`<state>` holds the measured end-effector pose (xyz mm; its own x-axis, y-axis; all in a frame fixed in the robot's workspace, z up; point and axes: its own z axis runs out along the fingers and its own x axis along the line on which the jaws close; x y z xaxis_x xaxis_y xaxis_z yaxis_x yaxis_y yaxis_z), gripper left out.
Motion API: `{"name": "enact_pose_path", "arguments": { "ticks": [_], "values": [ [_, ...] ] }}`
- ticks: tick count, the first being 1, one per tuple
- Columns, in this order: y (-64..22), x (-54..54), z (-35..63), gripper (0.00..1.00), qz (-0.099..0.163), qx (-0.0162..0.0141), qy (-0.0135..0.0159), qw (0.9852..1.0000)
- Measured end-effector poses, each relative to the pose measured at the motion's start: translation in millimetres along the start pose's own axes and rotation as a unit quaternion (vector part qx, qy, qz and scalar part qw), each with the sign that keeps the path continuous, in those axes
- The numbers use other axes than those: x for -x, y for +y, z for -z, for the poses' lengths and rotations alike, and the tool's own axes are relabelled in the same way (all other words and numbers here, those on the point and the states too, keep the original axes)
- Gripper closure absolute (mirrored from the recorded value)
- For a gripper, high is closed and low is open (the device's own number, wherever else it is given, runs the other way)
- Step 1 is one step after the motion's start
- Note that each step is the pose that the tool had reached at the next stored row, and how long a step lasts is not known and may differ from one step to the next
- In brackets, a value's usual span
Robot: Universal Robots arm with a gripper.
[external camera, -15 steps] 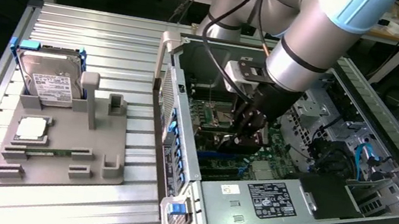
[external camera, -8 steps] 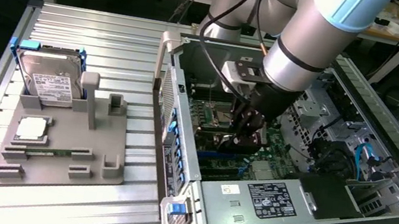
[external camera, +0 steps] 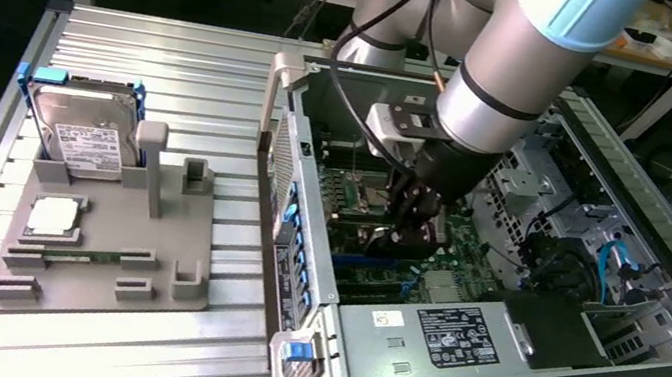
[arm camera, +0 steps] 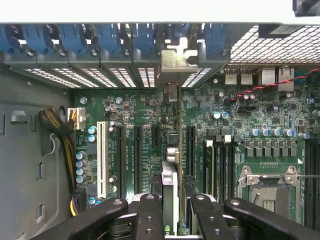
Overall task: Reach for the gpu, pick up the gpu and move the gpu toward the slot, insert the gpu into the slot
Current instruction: 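Insert the gpu into the slot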
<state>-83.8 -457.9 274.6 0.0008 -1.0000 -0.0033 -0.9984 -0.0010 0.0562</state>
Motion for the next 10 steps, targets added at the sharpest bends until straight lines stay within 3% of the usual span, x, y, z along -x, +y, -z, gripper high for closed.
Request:
{"name": "enact_pose_path", "arguments": {
  "ticks": [4, 10],
  "values": [
    [3.0, 0.1, -0.2, 0.73, 0.0, -0.0038, 0.0, 1.0],
    [7.8, 0.4, -0.7, 0.73, 0.0, -0.007, 0.0, 1.0]
  ]
}}
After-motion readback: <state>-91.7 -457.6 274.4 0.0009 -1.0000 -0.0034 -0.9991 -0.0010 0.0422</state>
